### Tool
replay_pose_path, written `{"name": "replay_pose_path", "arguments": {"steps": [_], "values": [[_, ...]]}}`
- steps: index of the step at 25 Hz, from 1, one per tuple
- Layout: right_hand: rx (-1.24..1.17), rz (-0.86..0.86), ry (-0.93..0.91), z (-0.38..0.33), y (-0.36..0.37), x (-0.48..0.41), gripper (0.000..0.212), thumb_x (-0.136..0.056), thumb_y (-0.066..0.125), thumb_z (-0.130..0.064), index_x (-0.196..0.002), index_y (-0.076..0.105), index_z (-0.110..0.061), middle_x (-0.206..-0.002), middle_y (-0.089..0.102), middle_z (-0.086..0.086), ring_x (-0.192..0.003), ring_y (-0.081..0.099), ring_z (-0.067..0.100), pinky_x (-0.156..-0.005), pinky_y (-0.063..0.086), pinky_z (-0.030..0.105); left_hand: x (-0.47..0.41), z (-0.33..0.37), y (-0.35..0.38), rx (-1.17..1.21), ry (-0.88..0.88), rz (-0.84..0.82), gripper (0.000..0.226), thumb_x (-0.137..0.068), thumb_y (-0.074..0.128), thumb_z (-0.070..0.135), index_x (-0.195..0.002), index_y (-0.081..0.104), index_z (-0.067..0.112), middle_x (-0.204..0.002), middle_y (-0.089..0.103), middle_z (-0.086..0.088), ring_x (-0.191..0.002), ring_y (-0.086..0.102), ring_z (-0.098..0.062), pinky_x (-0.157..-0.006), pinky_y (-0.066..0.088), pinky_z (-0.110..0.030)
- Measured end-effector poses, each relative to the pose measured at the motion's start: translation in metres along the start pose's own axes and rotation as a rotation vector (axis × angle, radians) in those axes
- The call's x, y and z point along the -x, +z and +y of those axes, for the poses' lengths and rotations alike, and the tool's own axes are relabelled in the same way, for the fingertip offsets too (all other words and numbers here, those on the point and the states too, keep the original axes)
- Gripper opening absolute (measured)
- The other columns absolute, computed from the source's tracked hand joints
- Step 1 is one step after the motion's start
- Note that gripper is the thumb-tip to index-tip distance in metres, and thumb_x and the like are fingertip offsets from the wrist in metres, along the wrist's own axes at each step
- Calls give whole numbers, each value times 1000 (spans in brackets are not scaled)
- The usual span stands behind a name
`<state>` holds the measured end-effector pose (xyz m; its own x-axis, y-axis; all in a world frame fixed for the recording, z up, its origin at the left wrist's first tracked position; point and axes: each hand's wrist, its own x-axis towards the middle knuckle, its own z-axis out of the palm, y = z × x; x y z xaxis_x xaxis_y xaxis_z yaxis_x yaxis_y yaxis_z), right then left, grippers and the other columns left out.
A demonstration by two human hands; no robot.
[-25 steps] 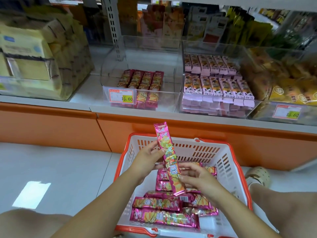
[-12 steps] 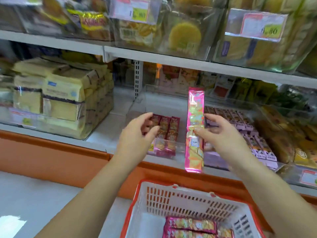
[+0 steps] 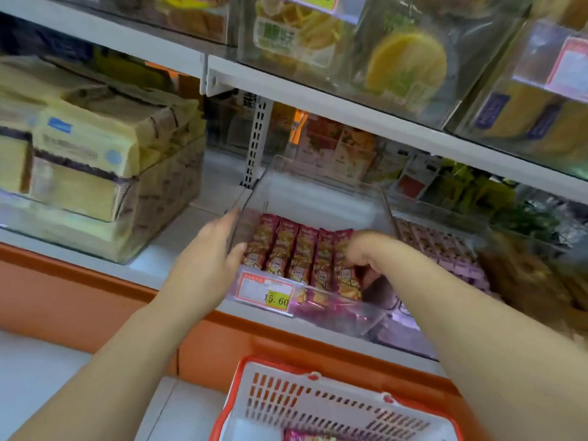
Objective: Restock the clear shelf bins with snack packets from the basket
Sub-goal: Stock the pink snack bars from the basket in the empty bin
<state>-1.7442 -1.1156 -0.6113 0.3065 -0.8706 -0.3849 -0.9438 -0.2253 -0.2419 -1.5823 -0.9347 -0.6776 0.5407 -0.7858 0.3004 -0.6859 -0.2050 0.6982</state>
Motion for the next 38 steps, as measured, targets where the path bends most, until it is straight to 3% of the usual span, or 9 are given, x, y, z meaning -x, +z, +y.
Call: {"name": "replay_pose_path", "arguments": {"steps": [6, 9, 13, 19, 28, 31, 33, 35, 38], "values": [[25, -164, 157, 6, 19, -18, 40, -94, 53, 3, -134, 45, 7, -134, 49, 28, -104, 64, 44, -90, 53, 49, -1, 2, -2, 38, 29, -4, 56, -97, 49, 20, -148, 28, 30, -140, 48, -7, -124, 49, -28, -94, 38, -35], [4, -163, 146, 5, 8, -20, 45, -91, 60, 2, -134, 46, 3, -137, 50, 19, -105, 65, 39, -78, 57, 47, 1, 0, -4, 73, 31, -8, 55, -97, 49, 22, -147, 28, 34, -139, 49, -4, -124, 49, -25, -88, 35, -30], [201, -27, -104, -1, -14, -40, 49, -90, 64, -17, -137, 50, -24, -137, 52, 9, -116, 57, 29, -96, 50, 36, -1, -4, -5, 77, 35, -18, 56, -98, 48, 26, -148, 24, 38, -140, 49, -2, -123, 50, -22, -83, 34, -28], [475, -139, -182, -19, -14, -76, 55, -100, 47, -29, -151, 27, -28, -157, 28, 3, -140, 32, 23, -112, 29, 30, -3, -10, -5, 123, 50, -69, 58, -97, 47, 29, -145, 21, 46, -131, 53, 3, -112, 57, -18, -79, 37, -27], [377, -25, -285, -6, -14, -74, 50, -101, 44, -22, -149, 32, -28, -156, 30, 1, -134, 42, 22, -102, 34, 21, -1, -11, -1, 89, 69, -50, 58, -96, 51, 29, -147, 26, 38, -138, 50, 0, -120, 51, -18, -83, 34, -24], [-71, 214, -415, -1, -18, -24, 41, -101, 45, -21, -140, 45, -32, -147, 45, 0, -92, 61, 16, -67, 44, 17, 14, -6, -7, 12, 75, 57, 60, -94, 54, 36, -148, 31, 25, -141, 46, -6, -127, 44, -22, -100, 36, -33], [-409, 265, -519, 17, -11, 34, 30, -99, 50, -18, -124, 55, -33, -127, 61, 1, -82, 63, 12, -73, 51, 17, 35, 9, -12, -35, 204, 231, 52, -93, 56, 33, -140, 43, 16, -129, 52, -8, -118, 48, -25, -100, 39, -39], [-590, 101, -578, 50, 4, 90, 22, -97, 53, -16, -113, 62, -27, -106, 69, 3, -88, 68, 15, -82, 57, 29, 62, 29, -7, 10, 333, 242, 46, -89, 54, 28, -132, 50, 14, -115, 53, 0, -106, 52, -20, -94, 43, -35], [-451, -319, -429, 117, 58, 127, 21, -94, 59, -19, -114, 63, -24, -101, 72, 1, -90, 69, 16, -80, 58, 28, 106, 41, 36, -46, 399, -112, 41, -90, 48, 33, -130, 51, 25, -116, 53, 9, -107, 53, -14, -89, 47, -33]]}}
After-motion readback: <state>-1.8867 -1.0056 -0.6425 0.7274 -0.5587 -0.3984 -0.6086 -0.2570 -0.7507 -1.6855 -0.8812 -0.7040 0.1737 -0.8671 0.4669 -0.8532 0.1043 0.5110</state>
